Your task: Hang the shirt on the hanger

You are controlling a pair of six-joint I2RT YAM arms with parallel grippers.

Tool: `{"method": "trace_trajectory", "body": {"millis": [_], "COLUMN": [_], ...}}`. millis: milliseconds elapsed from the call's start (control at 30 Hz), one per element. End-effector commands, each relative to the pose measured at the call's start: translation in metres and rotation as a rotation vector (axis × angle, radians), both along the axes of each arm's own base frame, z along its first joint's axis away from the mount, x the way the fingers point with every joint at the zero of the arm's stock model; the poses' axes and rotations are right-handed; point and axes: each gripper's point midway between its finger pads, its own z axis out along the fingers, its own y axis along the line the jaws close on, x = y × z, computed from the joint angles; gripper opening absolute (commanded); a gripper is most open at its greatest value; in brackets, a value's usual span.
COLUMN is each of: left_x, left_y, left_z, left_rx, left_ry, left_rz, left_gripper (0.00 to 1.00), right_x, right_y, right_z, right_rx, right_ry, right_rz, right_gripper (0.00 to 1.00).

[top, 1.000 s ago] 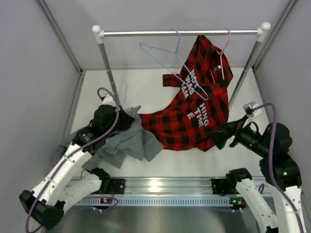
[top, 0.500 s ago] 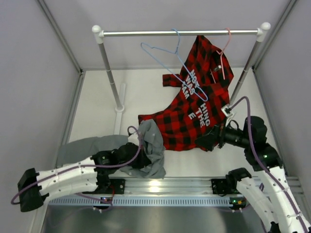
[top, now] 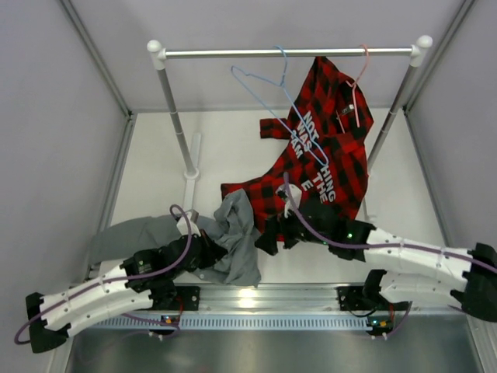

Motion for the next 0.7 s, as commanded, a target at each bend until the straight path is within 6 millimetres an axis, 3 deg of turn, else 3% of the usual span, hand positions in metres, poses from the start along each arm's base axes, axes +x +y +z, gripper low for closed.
{"method": "trace_trajectory", "body": {"millis": [0, 33, 67, 100, 133, 167, 200, 233, 267, 300, 333, 367, 433, 467, 533, 667], "left_x": [-0.004, -0.004, -0.004, -0.004, -0.004, -0.004, -0.005, -0.006, -0.006, -0.007, -0.007, -0.007, -0.007, -0.007, -0.006, -0.004], "left_y": [0.005, 0.004, 0.005, 0.005, 0.005, 0.006, 0.006, 0.006, 0.006, 0.006, 0.006, 0.007, 0.008, 0.009, 0.01, 0.014], "left_z": [-0.014, -0.012, -0.011, -0.012, -0.012, -0.012, -0.013, -0.015, -0.017, -0.017, -0.018, -0.018, -0.019, -0.019, -0.02, -0.018], "left_rx": [0.039, 0.033, 0.029, 0.032, 0.027, 0.026, 0.025, 0.026, 0.027, 0.027, 0.034, 0.039, 0.045, 0.046, 0.049, 0.064], "left_ry": [0.04, 0.037, 0.034, 0.031, 0.028, 0.03, 0.031, 0.035, 0.041, 0.042, 0.038, 0.037, 0.037, 0.037, 0.034, 0.021], "left_rz": [0.006, 0.004, 0.005, 0.002, 0.003, 0.005, 0.005, 0.003, 0.003, -0.001, -0.006, -0.008, -0.006, -0.003, 0.004, 0.013], "left_gripper": [0.0, 0.0, 0.0, 0.0, 0.0, 0.0, 0.0, 0.0, 0.0, 0.0, 0.0, 0.0, 0.0, 0.0, 0.0, 0.0], "right_x": [0.054, 0.061, 0.066, 0.076, 0.083, 0.09, 0.095, 0.103, 0.106, 0.109, 0.11, 0.112, 0.118, 0.118, 0.115, 0.112], "right_y": [0.043, 0.054, 0.059, 0.066, 0.074, 0.079, 0.087, 0.093, 0.099, 0.108, 0.115, 0.122, 0.129, 0.13, 0.135, 0.133], "right_z": [0.052, 0.069, 0.066, 0.05, 0.063, 0.062, 0.047, 0.058, 0.054, 0.034, 0.045, 0.025, 0.026, 0.009, 0.001, -0.024], "right_rx": [0.067, 0.07, 0.038, -0.025, -0.021, -0.046, -0.093, -0.097, -0.12, -0.181, -0.199, -0.259, -0.291, -0.333, -0.339, -0.419], "right_ry": [-0.203, -0.22, -0.224, -0.228, -0.245, -0.262, -0.249, -0.249, -0.236, -0.218, -0.213, -0.199, -0.196, -0.176, -0.154, -0.12], "right_rz": [-0.162, -0.162, -0.164, -0.177, -0.186, -0.187, -0.179, -0.182, -0.163, -0.136, -0.118, -0.09, -0.09, -0.078, -0.054, -0.042], "right_gripper": [0.91, 0.92, 0.93, 0.93, 0.93, 0.93, 0.93, 0.94, 0.95, 0.95, 0.96, 0.96, 0.95, 0.93, 0.85, 0.84]}}
